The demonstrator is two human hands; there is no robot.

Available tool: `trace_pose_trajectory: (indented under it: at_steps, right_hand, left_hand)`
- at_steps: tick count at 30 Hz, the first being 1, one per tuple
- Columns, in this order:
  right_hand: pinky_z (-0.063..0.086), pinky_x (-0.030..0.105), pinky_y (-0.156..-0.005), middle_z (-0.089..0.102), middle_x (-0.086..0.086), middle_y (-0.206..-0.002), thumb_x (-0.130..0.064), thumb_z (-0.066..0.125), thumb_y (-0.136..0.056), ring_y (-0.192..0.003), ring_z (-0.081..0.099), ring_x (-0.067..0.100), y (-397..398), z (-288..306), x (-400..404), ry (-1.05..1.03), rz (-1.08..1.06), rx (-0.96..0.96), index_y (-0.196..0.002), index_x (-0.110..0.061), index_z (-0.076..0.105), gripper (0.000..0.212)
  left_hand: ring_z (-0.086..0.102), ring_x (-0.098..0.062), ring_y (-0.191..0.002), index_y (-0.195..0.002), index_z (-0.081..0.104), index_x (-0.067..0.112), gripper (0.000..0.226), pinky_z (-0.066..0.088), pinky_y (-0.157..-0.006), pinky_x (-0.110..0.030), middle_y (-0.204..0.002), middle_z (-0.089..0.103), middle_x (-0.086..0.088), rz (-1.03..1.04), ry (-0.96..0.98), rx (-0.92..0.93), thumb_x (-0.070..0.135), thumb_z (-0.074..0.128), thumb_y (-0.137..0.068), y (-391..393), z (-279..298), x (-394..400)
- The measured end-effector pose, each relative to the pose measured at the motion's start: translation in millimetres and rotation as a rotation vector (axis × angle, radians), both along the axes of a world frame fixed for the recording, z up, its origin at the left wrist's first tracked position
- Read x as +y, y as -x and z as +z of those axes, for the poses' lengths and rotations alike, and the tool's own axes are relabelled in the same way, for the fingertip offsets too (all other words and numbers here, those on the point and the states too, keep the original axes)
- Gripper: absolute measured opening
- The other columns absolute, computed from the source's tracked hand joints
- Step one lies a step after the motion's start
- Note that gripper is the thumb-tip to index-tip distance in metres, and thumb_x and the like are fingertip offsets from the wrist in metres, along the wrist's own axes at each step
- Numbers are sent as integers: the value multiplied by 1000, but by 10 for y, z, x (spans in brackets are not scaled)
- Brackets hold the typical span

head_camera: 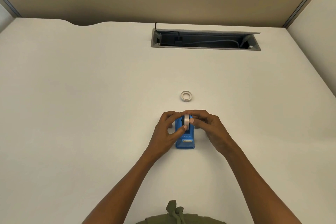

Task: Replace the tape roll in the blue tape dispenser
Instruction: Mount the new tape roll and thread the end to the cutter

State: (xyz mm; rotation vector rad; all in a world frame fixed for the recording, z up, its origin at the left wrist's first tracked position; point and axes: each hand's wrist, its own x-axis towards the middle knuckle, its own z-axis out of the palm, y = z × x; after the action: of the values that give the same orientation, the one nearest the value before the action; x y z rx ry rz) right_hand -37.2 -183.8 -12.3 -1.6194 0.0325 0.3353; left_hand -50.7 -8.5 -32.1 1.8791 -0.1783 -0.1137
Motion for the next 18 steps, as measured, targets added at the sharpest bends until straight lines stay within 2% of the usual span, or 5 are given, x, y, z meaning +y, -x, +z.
trace_pose_trajectory:
  at_steps: [4,6,12,16,18]
  right_hand:
    - [50,21,-88,64,-7,-119,-21,71,-79,-110,58,8,20,-5,36,98,19,-38,-115,-29,62,38]
    - [49,21,-85,65,-7,-115,-19,72,-78,-106,59,7,20,-8,69,116,-15,-61,-113,-28,60,37]
    - [49,10,-73,66,-14,-93,-10,70,-77,-88,59,-3,29,-29,150,107,-112,-94,-88,-29,63,23]
    - [49,18,-75,67,-6,-93,-11,70,-76,-94,61,10,21,-27,158,123,-151,-83,-86,-25,63,19]
    - [47,19,-76,67,-5,-93,-10,70,-76,-93,61,12,13,-19,169,131,-156,-81,-86,-23,63,18]
  left_hand:
    - [48,6,-107,-112,46,54,36,42,-83,-8,-113,47,19,7,-22,-6,31,60,-87,-4,6,-12]
    - [48,3,-108,-116,48,48,36,43,-83,-11,-115,48,13,6,-35,-4,30,60,-87,-5,8,-12]
    - [50,-7,-111,-122,55,32,39,44,-85,-16,-120,50,4,0,-26,10,24,63,-86,-8,26,-3]
    - [51,-8,-111,-122,56,29,40,44,-85,-17,-120,51,3,0,-15,20,21,65,-84,-12,37,1]
    - [51,-8,-111,-122,56,29,40,44,-85,-17,-120,51,3,0,-11,25,21,66,-84,-16,39,0]
